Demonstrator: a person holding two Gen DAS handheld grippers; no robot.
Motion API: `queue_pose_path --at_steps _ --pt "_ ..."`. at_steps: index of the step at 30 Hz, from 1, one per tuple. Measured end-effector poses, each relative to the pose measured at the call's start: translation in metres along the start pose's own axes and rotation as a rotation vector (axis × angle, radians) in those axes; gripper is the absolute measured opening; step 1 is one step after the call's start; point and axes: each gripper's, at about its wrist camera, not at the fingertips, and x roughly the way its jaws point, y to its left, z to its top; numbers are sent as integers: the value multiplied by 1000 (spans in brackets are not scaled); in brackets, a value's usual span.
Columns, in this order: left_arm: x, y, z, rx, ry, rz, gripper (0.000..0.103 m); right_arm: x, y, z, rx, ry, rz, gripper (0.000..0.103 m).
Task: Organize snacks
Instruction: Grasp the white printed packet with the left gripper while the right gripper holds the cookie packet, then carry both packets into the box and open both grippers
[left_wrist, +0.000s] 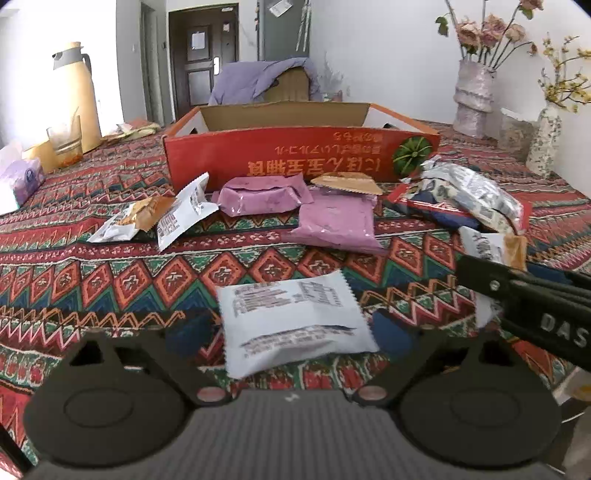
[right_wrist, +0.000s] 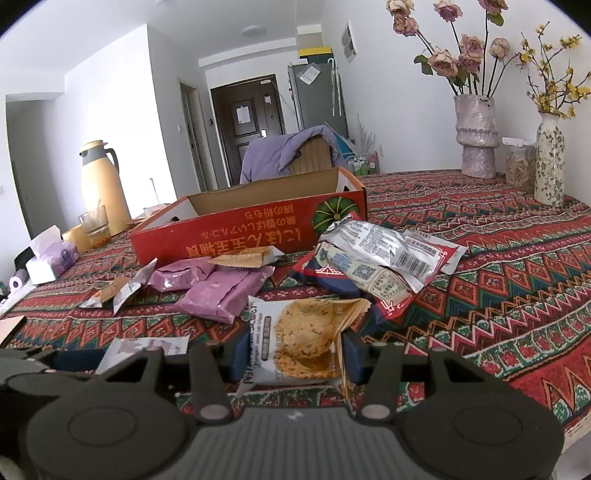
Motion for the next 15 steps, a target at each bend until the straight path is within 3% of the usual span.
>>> queue_pose_path --at_steps 9,15 --pt "-6 1 -2 16 -17 -31 66 -1 0 -2 3 2 7 50" --pt "-9 8 -1 -7 -21 -62 65 -2 0 -3 2 2 9 50"
